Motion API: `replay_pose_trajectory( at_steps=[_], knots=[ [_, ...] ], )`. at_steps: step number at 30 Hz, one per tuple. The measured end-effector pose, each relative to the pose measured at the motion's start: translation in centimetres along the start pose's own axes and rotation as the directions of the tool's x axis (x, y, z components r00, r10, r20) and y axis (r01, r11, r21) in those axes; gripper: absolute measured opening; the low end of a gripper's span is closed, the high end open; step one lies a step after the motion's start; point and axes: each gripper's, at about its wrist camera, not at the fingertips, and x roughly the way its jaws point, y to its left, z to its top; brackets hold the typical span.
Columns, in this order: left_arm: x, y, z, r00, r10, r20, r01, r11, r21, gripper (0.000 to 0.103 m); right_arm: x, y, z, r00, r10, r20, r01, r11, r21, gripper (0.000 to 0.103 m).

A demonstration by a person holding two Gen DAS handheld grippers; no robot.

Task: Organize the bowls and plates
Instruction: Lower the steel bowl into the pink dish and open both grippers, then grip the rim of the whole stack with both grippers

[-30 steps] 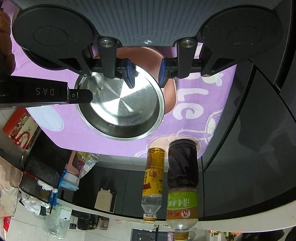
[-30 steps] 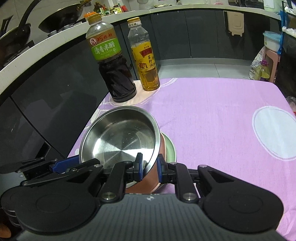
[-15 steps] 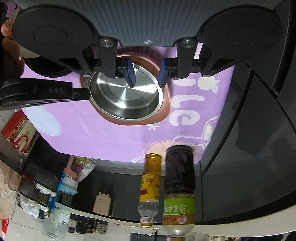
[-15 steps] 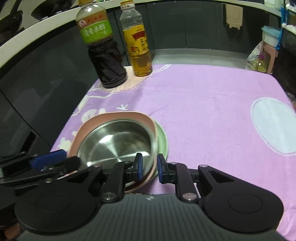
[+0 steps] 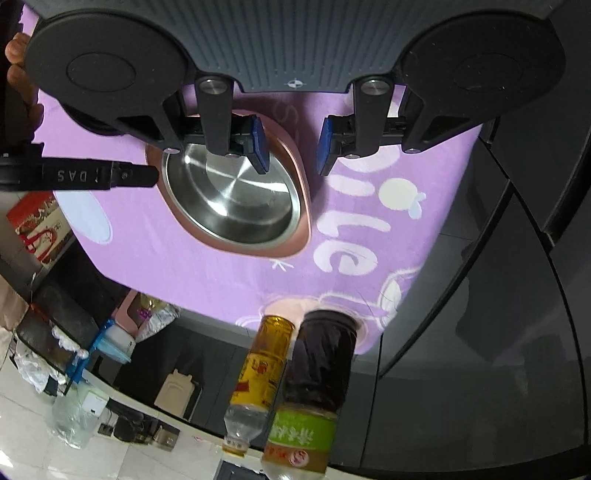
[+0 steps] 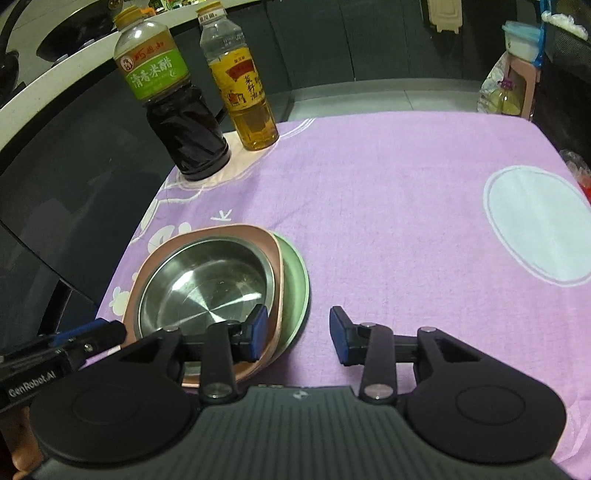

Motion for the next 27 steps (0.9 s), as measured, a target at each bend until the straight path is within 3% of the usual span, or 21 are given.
replay_pose_trajectory(
  at_steps=[10,13,20,23,27],
  knots=[
    [1.4,-0.7,0.0,1.0,-0.011,0.007,0.011,1.0,0.005,0.026,1.1,1.1,0.3,0.999,0.043,-0.029,-0.044,0.999,-0.024,0.036],
    [1.8,-0.7,0.1,1.0,-0.01,0.009,0.01,1.0,-0.003,0.026,1.4,1.7,0.4,0.999,0.034,-0.022,-0.036,0.996,-0.076,0.02],
    [2.9,-1.0,0.2,1.0,-0.023,-0.017,0.023,1.0,-0.015,0.026,1.5,1.2,0.7,1.0,-0.015,0.008,0.015,0.997,-0.081,0.019],
    [2.4,-0.8,0.3,1.0,-0.019,-0.008,0.019,1.0,-0.025,0.026,1.5,1.2,0.7,1.0,0.005,-0.024,-0.007,0.996,-0.09,0.023],
    [1.9,-0.2,0.4,1.0,0.005,0.014,-0.005,0.999,-0.041,0.03,1.5,0.7,0.9,1.0,-0.014,-0.028,0.013,0.999,-0.046,0.048]
  ],
)
